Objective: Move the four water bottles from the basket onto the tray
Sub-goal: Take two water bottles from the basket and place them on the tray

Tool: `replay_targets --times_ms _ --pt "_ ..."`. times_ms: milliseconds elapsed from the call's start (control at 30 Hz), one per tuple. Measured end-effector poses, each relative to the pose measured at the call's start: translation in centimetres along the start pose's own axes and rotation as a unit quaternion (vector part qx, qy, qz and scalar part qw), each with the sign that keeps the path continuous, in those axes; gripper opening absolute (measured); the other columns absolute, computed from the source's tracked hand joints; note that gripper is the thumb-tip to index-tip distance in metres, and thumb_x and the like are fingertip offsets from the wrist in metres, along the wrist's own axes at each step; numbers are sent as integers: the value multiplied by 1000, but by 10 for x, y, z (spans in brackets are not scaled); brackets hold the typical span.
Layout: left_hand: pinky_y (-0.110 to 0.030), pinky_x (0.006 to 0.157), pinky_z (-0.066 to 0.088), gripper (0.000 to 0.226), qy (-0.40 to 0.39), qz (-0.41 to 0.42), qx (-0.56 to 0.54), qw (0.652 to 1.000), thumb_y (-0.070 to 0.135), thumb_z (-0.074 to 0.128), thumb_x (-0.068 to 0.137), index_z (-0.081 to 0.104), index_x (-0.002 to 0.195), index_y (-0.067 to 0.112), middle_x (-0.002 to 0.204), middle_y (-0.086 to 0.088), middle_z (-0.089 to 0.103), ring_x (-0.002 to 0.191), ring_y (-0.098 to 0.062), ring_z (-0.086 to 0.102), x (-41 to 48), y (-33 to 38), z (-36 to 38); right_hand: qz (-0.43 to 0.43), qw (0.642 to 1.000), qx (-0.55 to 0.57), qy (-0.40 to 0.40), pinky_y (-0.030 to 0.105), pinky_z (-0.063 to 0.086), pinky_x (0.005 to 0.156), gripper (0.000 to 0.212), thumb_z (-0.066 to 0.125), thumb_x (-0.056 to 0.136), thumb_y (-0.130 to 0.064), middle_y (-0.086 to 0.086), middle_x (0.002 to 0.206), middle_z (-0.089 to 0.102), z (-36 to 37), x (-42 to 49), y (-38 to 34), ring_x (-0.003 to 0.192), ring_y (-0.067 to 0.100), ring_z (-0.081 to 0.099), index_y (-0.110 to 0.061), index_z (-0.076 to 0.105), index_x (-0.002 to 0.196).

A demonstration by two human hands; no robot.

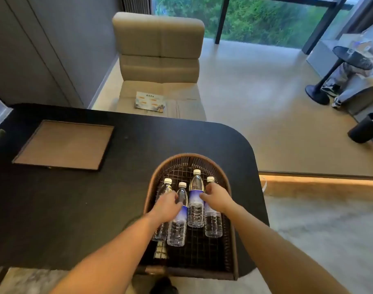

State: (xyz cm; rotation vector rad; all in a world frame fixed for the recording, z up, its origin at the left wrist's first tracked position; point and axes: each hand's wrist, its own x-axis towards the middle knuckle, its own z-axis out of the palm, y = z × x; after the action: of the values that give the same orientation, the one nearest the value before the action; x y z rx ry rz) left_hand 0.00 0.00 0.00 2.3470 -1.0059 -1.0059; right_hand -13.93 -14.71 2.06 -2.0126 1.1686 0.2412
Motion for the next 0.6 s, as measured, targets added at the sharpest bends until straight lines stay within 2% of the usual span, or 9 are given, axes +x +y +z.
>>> replay_targets --times_ms 133,233,367,500,600 --pt "-43 83 55 19 -15 -22 -4 1000 26 67 91 65 103 12 100 -8 69 93 -28 66 29 5 -10 11 1000 -20 -17 35 51 83 32 70 95 -29 -1 103 66 1 30 -13 97 22 66 -13 61 121" --pt "-45 85 58 24 -67 -31 18 997 33 74 82 66 100 19 98 -4 71 91 -25 68 48 4 -11 16 999 -29 -26 38 56 84 31 72 92 -28 -1 99 66 6 52 -15 97 23 69 -14 62 118" --pt "-42 77 59 29 -121 -13 101 987 35 77 83 65 100 15 96 -6 72 82 -22 67 61 14 -18 26 998 -49 -35 26 43 61 28 76 89 -32 -2 91 62 4 75 -20 89 22 65 -15 59 104" --pt "-40 74 54 44 -124 -11 147 981 34 78 86 55 116 11 106 -7 70 98 -29 70 72 14 -17 46 996 -65 -37 35 49 73 33 84 82 -34 -3 90 65 7 92 -17 87 20 64 -17 61 98" --pt "-39 75 53 53 -124 -11 153 980 35 79 85 48 121 12 111 -7 70 102 -29 70 72 13 -18 52 997 -34 -36 34 55 73 37 89 76 -31 -2 92 69 12 94 -13 85 18 67 -18 63 98"
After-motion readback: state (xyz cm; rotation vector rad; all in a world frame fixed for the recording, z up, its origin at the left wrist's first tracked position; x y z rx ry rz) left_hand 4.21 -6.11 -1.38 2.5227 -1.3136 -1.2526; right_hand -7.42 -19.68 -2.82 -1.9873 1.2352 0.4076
